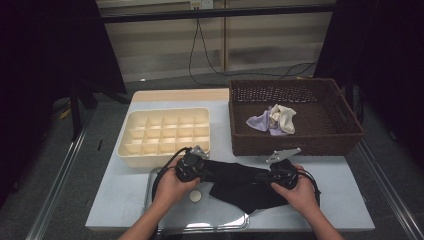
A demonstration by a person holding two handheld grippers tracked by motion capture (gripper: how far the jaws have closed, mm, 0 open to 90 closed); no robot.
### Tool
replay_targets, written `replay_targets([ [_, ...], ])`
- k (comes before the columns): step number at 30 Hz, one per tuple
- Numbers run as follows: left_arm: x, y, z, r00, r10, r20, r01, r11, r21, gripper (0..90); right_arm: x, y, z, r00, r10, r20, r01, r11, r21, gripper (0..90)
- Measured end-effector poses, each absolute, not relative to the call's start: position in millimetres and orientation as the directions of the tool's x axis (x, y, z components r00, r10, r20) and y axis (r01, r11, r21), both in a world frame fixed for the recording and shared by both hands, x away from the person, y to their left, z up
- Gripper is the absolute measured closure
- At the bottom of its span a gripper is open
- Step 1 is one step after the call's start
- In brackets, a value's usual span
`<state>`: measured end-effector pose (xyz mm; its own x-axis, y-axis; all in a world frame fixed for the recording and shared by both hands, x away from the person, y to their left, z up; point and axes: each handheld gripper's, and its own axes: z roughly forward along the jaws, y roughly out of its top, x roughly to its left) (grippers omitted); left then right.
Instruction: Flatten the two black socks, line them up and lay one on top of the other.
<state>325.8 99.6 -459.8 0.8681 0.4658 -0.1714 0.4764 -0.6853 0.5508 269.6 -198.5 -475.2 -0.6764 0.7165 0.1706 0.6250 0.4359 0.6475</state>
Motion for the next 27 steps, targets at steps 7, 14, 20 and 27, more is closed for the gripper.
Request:
replay_targets([
  [7,326,97,-457,0.852,0.476,-0.218,0.51,-0.661,0.551,90.0,270,-202,-474,-0.655,0.733,0.185,0.638,0.404,0.656,86.5],
  [14,325,95,-438,0.853,0.464,-0.239,0.502,-0.604,0.619,90.0,269,-210,-462,-0.657,0.729,0.191,0.616,0.373,0.694,86.5],
  [20,321,96,-424,0.869,0.43,-0.246,0.476,-0.587,0.655,90.0,265,-218,-456,-0.649,0.738,0.187,0.612,0.36,0.704,86.3],
  [27,320,96,-417,0.871,0.43,-0.238,0.462,-0.553,0.693,90.0,259,-225,-450,-0.645,0.741,0.186,0.604,0.345,0.718,86.3],
])
